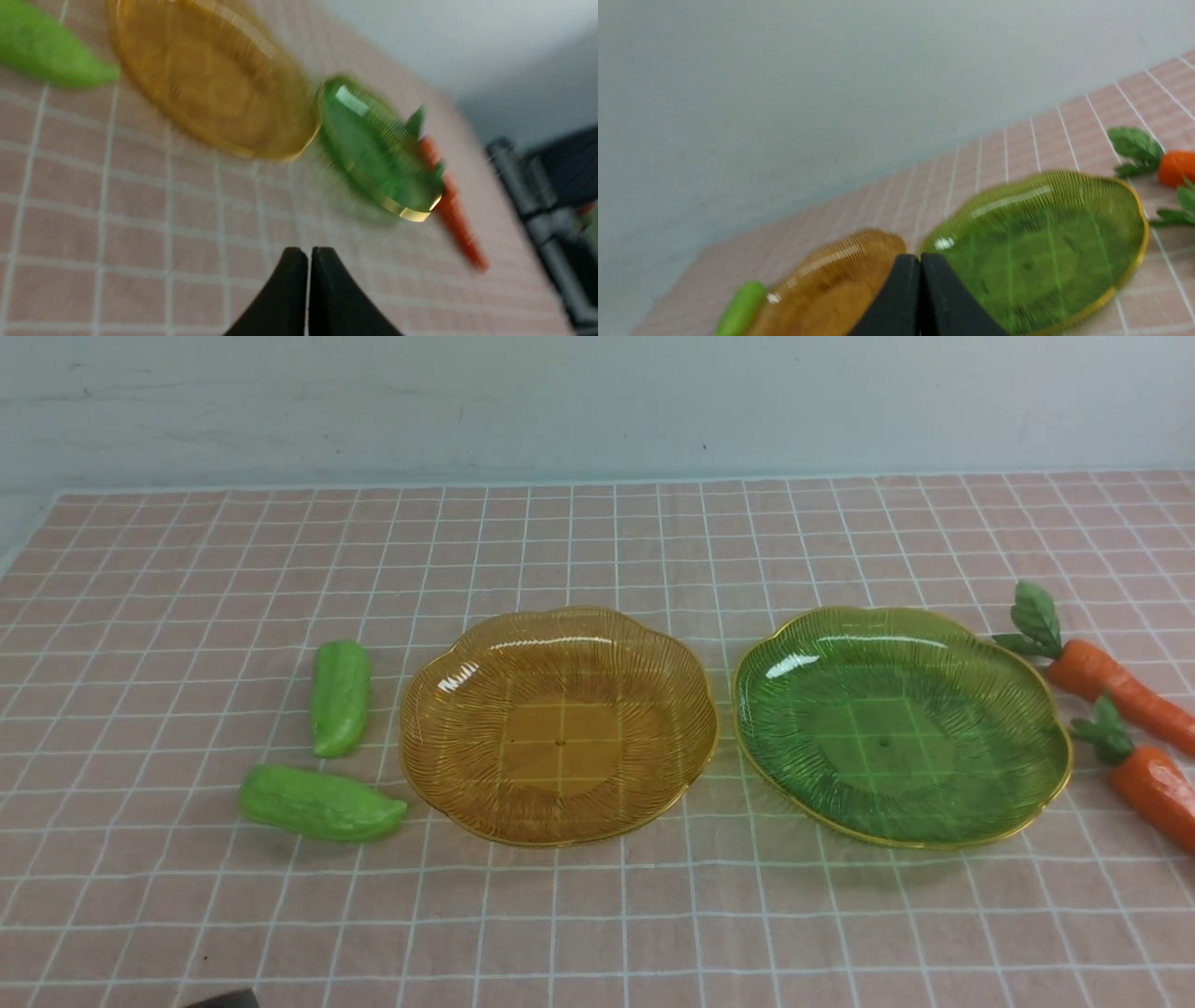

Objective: Put different types of vegetables on the plate.

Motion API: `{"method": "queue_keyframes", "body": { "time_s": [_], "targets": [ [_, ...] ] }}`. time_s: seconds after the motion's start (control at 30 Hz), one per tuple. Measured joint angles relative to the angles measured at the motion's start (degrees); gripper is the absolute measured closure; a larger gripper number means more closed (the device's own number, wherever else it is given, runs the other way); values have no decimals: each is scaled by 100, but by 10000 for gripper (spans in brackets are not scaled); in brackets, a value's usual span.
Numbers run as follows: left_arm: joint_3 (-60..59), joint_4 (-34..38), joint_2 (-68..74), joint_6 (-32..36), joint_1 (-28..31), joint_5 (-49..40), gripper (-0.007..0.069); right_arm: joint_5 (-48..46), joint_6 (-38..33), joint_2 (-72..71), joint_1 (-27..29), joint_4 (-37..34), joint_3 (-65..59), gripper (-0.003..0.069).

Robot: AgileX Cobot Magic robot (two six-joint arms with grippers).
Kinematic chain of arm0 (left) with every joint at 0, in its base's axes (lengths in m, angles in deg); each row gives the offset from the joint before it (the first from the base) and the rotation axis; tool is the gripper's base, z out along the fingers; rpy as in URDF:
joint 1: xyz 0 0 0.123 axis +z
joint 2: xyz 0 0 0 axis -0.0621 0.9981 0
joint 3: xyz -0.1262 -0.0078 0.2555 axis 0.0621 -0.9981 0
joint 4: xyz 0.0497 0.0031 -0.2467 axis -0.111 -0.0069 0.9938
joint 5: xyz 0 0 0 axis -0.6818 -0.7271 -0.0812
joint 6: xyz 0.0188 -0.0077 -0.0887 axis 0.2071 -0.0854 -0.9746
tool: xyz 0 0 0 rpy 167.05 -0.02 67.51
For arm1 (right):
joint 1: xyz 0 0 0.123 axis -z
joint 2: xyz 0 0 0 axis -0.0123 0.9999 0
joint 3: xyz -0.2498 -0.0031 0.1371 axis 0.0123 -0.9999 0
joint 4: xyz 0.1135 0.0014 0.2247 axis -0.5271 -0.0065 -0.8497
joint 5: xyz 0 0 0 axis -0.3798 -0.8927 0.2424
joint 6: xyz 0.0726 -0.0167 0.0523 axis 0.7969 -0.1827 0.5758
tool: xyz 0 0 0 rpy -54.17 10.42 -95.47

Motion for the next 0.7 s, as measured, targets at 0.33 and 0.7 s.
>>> {"method": "queue_keyframes", "body": {
  "time_s": [0.33, 0.7],
  "targets": [
    [1071, -1706, 2702, 539, 0, -929, 621, -1174, 1828, 4101, 0, 3100, 1891, 501],
    [1079, -1791, 2994, 584, 0, -822, 490, -2112, 1664, 7546, 0, 4565, 4035, 173]
  ]
}}
